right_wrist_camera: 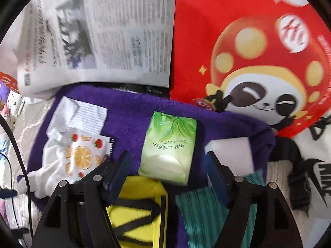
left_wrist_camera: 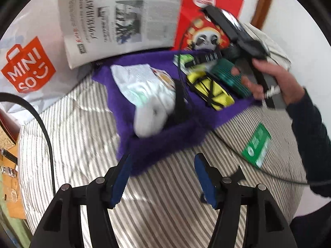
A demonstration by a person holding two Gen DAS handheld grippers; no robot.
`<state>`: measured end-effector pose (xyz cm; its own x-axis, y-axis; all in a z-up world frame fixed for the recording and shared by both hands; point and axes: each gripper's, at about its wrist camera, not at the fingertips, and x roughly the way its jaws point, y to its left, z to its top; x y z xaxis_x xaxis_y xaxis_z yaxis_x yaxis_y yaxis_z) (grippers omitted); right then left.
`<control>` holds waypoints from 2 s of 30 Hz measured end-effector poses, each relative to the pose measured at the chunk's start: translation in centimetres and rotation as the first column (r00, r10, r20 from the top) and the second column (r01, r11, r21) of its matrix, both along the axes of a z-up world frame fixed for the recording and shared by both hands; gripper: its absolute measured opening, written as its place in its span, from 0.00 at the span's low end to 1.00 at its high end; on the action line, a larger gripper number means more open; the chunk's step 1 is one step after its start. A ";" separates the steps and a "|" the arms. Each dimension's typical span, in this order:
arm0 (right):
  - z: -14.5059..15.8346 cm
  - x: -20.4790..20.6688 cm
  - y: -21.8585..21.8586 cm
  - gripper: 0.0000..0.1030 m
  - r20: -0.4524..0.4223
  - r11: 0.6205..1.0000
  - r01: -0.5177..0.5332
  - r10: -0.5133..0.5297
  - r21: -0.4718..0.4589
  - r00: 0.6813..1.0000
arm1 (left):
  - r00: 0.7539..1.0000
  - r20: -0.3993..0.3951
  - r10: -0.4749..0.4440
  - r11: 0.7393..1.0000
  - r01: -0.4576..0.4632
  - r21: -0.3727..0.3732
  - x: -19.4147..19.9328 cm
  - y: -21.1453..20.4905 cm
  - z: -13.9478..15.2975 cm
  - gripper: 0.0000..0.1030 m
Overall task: Organize soft objects
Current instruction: 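Lower the green tissue pack onto the purple towel and open the right gripper, then grasp the black strap on the bedspread with the left gripper while the right moves to the green packet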
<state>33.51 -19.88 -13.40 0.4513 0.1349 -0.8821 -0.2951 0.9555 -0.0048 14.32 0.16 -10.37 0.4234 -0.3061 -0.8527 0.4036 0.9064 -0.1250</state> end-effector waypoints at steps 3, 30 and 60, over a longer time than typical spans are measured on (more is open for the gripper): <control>2.0 -2.1 -0.6 0.70 0.043 1.000 0.006 -0.006 0.011 0.999 | 0.997 0.002 -0.076 0.997 0.076 0.002 -2.0 -1.2 -0.7 0.58; -1.3 -26.7 -14.0 0.71 -0.035 0.932 0.231 -0.231 0.278 0.972 | 0.953 -0.032 -0.301 0.943 0.302 0.138 -6.0 -8.3 -4.5 0.27; -2.7 -28.7 -13.0 0.71 -0.077 0.939 0.202 -0.188 0.278 0.979 | 0.907 -0.044 -0.418 0.881 0.417 0.222 -6.3 -10.9 -4.5 0.37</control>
<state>4.79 -32.90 -16.09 0.4513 0.2959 -0.8419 -0.0958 0.9540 0.2840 8.05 -10.76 -14.87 0.3023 -0.2593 -0.9173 0.7510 0.6574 0.0616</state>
